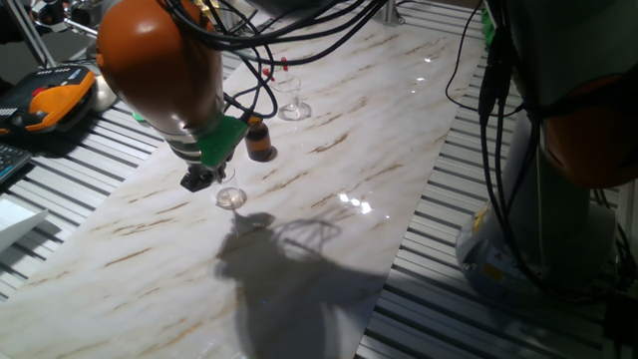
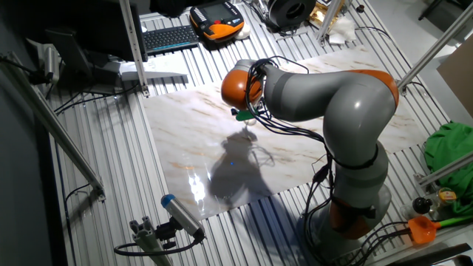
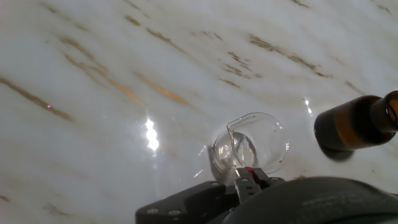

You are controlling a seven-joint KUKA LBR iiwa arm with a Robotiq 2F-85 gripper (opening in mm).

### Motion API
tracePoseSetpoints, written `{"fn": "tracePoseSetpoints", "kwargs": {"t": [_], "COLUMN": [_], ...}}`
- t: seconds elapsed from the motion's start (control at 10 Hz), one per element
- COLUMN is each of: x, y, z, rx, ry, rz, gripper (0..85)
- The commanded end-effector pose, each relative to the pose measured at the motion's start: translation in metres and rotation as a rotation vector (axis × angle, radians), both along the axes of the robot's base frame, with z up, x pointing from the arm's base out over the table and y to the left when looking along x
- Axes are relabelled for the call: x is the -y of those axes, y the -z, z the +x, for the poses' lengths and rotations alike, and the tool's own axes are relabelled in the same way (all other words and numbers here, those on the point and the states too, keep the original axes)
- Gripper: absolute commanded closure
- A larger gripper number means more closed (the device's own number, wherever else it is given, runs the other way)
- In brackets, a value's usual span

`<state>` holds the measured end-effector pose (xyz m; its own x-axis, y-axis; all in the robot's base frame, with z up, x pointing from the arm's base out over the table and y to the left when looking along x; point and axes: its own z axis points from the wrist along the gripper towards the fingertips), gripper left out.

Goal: Transfer liquid using a dropper

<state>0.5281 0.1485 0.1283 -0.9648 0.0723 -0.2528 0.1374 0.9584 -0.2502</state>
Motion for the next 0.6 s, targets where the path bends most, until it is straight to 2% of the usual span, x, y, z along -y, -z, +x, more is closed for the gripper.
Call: {"fn": "tracePoseSetpoints", "kwargs": {"t": [0.0,0.5], "x": [0.000,0.001], "y": [-0.001,-0.015], "z": [0.0002,0.0013], "rx": [-0.004,-0.043], "ry": [-0.005,-0.016], "rz": [0.003,0.009], "gripper": [85.0,85.0]}}
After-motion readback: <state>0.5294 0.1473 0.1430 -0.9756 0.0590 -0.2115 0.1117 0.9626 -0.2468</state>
